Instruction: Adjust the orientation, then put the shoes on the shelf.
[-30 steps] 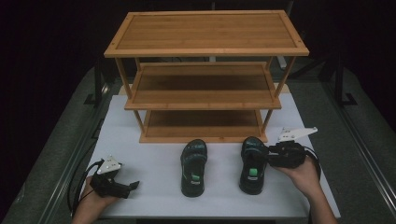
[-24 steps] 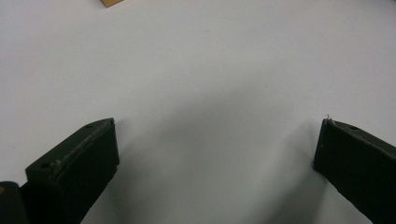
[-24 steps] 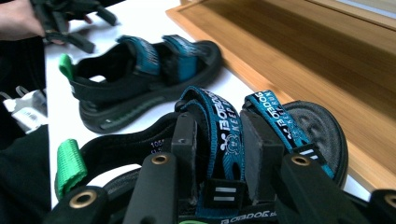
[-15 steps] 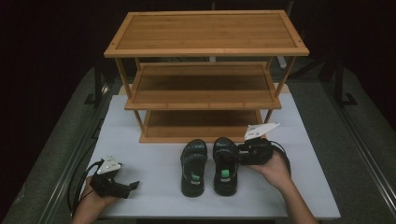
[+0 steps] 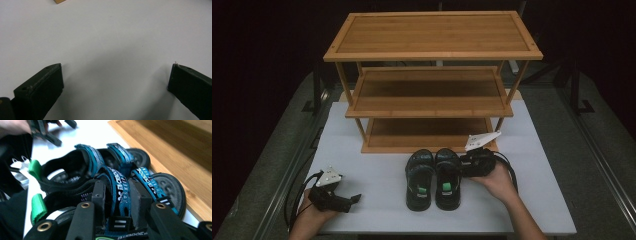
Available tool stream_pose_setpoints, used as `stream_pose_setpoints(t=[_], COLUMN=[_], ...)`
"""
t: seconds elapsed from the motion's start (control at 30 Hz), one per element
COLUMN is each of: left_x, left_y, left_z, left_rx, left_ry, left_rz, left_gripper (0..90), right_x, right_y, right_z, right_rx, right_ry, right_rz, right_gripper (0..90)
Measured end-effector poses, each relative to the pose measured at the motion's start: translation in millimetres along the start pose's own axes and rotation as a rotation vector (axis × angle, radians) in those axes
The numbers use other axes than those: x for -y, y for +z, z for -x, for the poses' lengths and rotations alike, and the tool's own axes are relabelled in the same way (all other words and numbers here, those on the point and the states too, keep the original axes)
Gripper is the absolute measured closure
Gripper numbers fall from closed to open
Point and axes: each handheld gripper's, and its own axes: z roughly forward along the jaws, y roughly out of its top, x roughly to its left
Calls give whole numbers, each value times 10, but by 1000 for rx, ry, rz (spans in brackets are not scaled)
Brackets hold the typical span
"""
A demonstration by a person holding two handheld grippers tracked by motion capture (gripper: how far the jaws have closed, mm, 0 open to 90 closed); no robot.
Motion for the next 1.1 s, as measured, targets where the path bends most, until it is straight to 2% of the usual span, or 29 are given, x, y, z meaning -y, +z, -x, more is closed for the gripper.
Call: stream_pose_setpoints(t=[0.2, 0.3, 0.47, 0.5, 0.67, 0.8, 1.03, 1.07, 1.1], left_x=[-1, -2, -16, -36, -98, -224, -561, -667, -667], left_y=[0, -1, 0, 4, 2, -23, -20, -11, -11], left_z=[-1, -1, 0, 5, 43, 100, 224, 259, 259], left_rx=[0, 0, 1, 16, 29, 38, 128, 158, 158], left_ry=[0, 0, 7, 9, 18, 38, 59, 70, 70], left_rz=[-1, -1, 0, -1, 9, 27, 60, 65, 65], left_gripper=[0, 0, 0, 0, 0, 0, 1, 15, 64], right_x=[29, 32, 18, 20, 35, 41, 44, 47, 47], right_y=[11, -12, -84, -95, -127, -151, -177, -180, -180], right_z=[3, -4, -37, -39, -40, -35, -29, -29, -29], right_rx=[-7, -9, 14, 22, 29, 34, 36, 36, 36], right_ry=[9, 11, 8, 5, 6, 7, 19, 20, 20], right_rz=[9, 17, 35, 32, 33, 35, 39, 38, 38], right_gripper=[673, 567, 510, 497, 475, 451, 441, 441, 441])
